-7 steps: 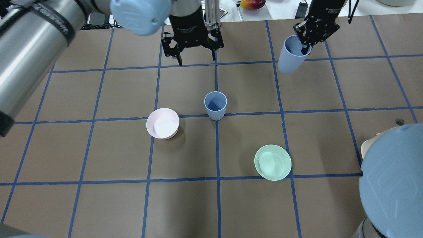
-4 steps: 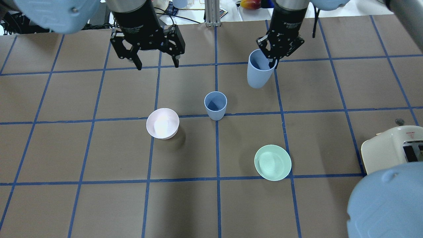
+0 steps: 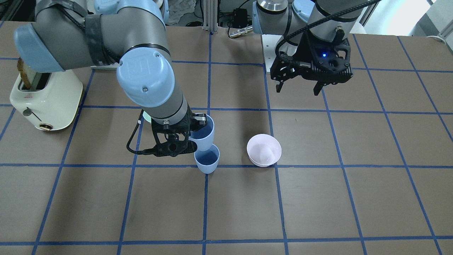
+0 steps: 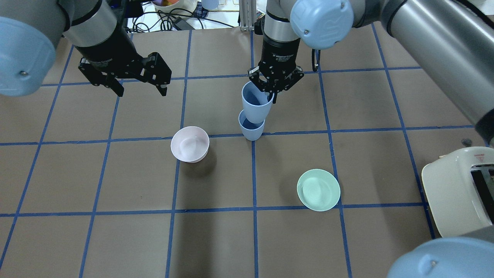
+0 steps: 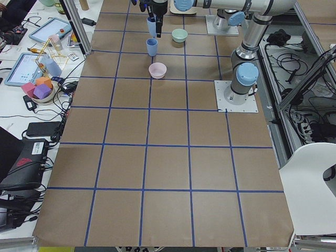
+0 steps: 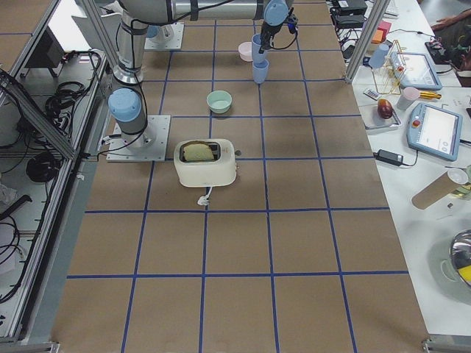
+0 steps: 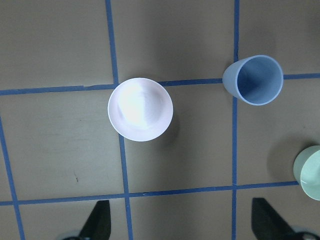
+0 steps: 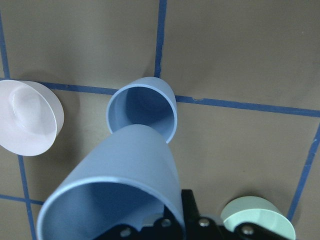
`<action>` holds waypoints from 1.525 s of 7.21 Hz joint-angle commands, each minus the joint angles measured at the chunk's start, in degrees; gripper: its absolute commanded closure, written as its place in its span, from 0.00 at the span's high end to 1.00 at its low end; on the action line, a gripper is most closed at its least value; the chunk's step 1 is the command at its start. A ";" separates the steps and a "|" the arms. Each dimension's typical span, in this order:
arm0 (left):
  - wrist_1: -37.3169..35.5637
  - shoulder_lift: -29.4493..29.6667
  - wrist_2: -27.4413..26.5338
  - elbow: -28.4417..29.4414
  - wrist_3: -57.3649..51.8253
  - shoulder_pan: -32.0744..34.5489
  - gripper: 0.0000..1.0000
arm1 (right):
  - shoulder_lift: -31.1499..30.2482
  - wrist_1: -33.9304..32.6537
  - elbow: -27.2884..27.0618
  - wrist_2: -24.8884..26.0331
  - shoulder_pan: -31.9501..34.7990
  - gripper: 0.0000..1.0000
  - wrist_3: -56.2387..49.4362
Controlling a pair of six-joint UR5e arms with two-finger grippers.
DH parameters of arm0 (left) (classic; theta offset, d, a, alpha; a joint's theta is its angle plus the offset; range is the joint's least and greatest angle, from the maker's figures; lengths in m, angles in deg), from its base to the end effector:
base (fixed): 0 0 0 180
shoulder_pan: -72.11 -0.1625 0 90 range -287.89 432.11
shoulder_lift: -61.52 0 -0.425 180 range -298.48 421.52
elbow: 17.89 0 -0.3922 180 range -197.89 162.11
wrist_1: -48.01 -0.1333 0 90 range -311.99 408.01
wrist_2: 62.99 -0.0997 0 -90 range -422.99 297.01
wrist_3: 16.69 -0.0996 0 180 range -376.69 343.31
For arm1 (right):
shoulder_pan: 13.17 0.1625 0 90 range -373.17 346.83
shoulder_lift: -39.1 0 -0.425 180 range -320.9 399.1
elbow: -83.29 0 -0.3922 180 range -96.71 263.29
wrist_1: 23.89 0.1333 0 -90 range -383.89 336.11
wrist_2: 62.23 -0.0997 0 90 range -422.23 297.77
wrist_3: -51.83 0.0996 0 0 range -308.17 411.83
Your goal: Stack blue cups with both arms
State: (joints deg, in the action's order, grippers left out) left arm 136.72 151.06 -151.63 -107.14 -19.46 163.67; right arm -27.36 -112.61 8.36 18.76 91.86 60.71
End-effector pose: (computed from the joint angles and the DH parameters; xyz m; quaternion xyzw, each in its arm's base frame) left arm -0.1490 -0.4888 0.5006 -0.0380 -0.9990 0.0219 0.0116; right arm 0.3096 -0.5788 0.3805 -0.0466 0.9922 0.0991 0.0590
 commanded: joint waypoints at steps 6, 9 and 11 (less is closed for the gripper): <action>-4.25 0.46 -0.31 0.04 1.18 -1.38 1.00 | 0.90 -8.05 -4.18 0.31 0.88 0.00 2.55; -4.77 1.52 -0.05 0.48 2.95 -1.38 1.00 | 0.81 -8.05 -4.26 0.75 0.70 0.00 2.55; -4.77 1.17 0.04 -0.22 2.95 -1.38 1.00 | 0.99 -8.14 -4.26 0.84 0.35 0.58 3.07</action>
State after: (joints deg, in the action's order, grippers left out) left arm 131.97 152.39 -151.66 -106.95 -16.58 162.28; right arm -26.51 -120.67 4.13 19.52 92.41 63.41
